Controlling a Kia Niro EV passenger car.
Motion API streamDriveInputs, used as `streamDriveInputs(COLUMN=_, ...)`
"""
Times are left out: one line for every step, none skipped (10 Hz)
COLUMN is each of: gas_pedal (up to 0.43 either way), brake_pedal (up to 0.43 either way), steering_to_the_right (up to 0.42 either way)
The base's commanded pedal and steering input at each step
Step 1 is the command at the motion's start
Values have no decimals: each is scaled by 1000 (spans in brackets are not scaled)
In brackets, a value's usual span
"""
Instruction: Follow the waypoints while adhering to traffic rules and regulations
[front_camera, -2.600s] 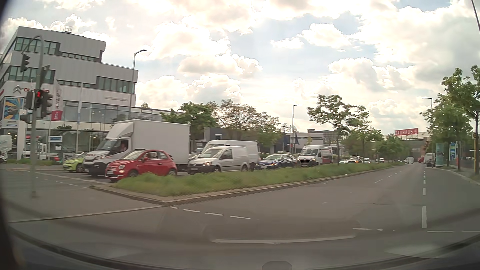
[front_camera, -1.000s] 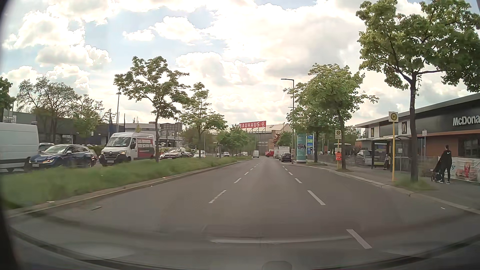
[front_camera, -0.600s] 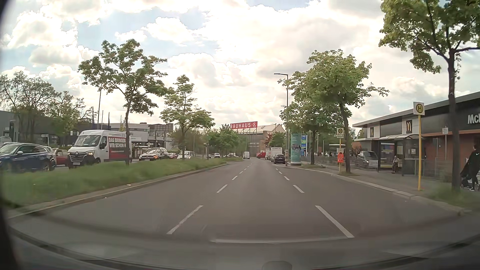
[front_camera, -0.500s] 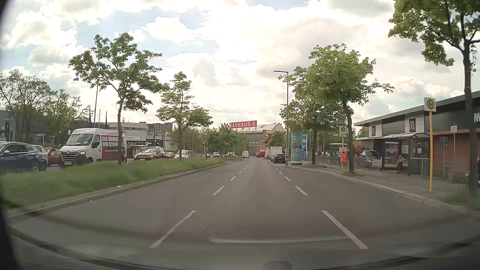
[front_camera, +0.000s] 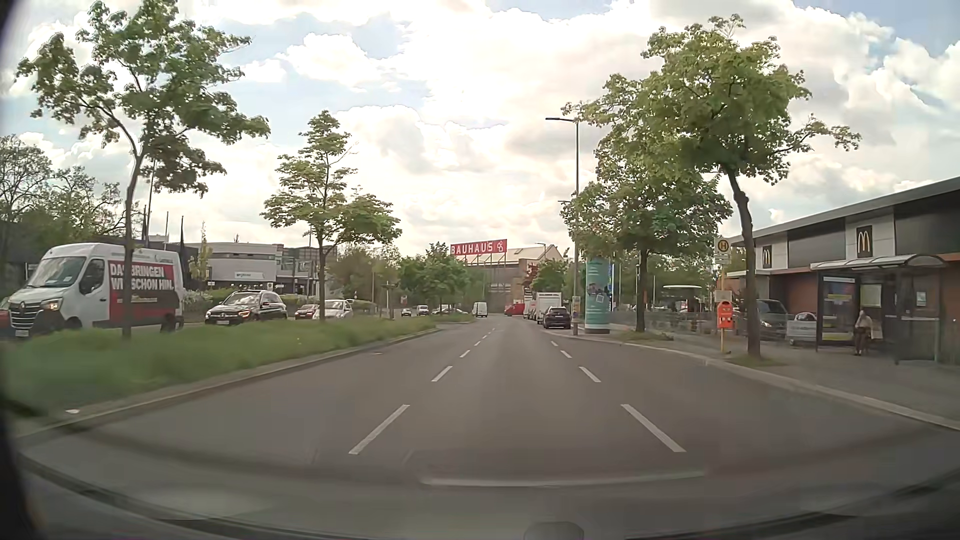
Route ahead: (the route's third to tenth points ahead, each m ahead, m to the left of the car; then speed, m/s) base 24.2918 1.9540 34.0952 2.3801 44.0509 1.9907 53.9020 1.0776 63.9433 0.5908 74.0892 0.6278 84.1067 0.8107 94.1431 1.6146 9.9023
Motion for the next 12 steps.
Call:
streamDriveInputs(gas_pedal=260, brake_pedal=18, steering_to_the_right=1)
streamDriveInputs(gas_pedal=248, brake_pedal=18, steering_to_the_right=2)
streamDriveInputs(gas_pedal=240, brake_pedal=18, steering_to_the_right=2)
streamDriveInputs(gas_pedal=240, brake_pedal=18, steering_to_the_right=2)
streamDriveInputs(gas_pedal=228, brake_pedal=18, steering_to_the_right=2)
streamDriveInputs(gas_pedal=220, brake_pedal=18, steering_to_the_right=2)
streamDriveInputs(gas_pedal=209, brake_pedal=18, steering_to_the_right=2)
streamDriveInputs(gas_pedal=197, brake_pedal=18, steering_to_the_right=2)
streamDriveInputs(gas_pedal=197, brake_pedal=18, steering_to_the_right=2)
streamDriveInputs(gas_pedal=197, brake_pedal=18, steering_to_the_right=2)
streamDriveInputs(gas_pedal=177, brake_pedal=18, steering_to_the_right=-1)
streamDriveInputs(gas_pedal=177, brake_pedal=18, steering_to_the_right=-2)
